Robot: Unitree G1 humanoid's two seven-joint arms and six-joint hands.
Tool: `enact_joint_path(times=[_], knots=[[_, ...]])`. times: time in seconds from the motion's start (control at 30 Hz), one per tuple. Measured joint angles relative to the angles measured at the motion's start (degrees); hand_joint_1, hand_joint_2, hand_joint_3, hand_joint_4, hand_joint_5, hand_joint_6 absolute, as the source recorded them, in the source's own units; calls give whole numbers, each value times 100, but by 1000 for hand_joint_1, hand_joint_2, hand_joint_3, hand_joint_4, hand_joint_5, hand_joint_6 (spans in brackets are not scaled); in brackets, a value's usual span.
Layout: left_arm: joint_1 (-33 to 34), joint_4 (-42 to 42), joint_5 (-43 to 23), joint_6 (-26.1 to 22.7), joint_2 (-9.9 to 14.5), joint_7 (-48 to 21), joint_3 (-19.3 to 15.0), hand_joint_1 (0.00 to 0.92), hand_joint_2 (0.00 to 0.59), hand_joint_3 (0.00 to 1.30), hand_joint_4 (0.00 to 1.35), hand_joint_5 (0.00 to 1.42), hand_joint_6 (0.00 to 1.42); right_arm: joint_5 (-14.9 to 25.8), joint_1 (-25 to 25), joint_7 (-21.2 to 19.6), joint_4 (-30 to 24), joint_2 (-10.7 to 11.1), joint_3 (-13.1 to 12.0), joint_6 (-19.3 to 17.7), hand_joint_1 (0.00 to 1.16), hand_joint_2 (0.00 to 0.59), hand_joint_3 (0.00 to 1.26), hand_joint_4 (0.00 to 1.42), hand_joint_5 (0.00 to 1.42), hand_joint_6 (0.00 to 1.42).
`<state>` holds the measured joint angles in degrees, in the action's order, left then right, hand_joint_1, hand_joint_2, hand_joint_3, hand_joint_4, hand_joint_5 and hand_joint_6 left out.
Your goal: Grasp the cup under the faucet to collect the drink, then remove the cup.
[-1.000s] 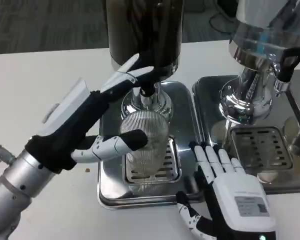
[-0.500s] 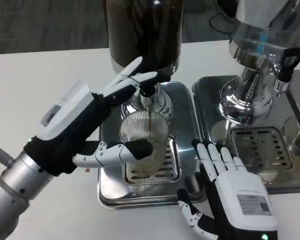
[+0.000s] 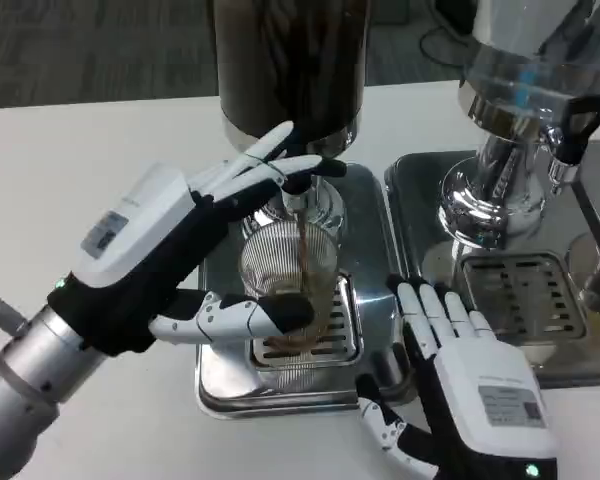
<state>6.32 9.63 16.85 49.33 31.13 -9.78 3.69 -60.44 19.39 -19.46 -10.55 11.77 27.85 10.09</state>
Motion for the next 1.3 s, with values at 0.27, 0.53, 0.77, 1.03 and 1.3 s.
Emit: enact_joint_path(times=[0.27, 0.53, 0.77, 1.03, 1.3], knots=[[-6, 2, 28, 0, 64, 124, 69, 0, 128, 245, 36, 250, 233, 945, 3, 20, -140, -31, -286, -500, 395, 242, 0, 0, 0, 95], [-3, 5, 28, -1, 102, 201, 130, 0, 128, 253, 41, 250, 234, 1998, -517, 667, -109, -170, -640, -631, 376, 181, 0, 0, 0, 42], [-4, 5, 74, -1, 114, 268, 150, 0, 132, 255, 45, 252, 238, 2216, -874, 1180, 53, -219, -679, -531, 372, 182, 0, 0, 0, 0], [-3, 5, 75, -1, 140, 279, 157, 0, 137, 256, 46, 254, 239, 2360, -1219, 1709, 177, -253, -675, -303, 387, 193, 0, 0, 0, 0], [-16, 3, 73, -1, 141, 302, 158, 0, 140, 263, 46, 254, 240, 2380, -1312, 1825, 239, -282, -600, -272, 380, 198, 0, 0, 0, 0]])
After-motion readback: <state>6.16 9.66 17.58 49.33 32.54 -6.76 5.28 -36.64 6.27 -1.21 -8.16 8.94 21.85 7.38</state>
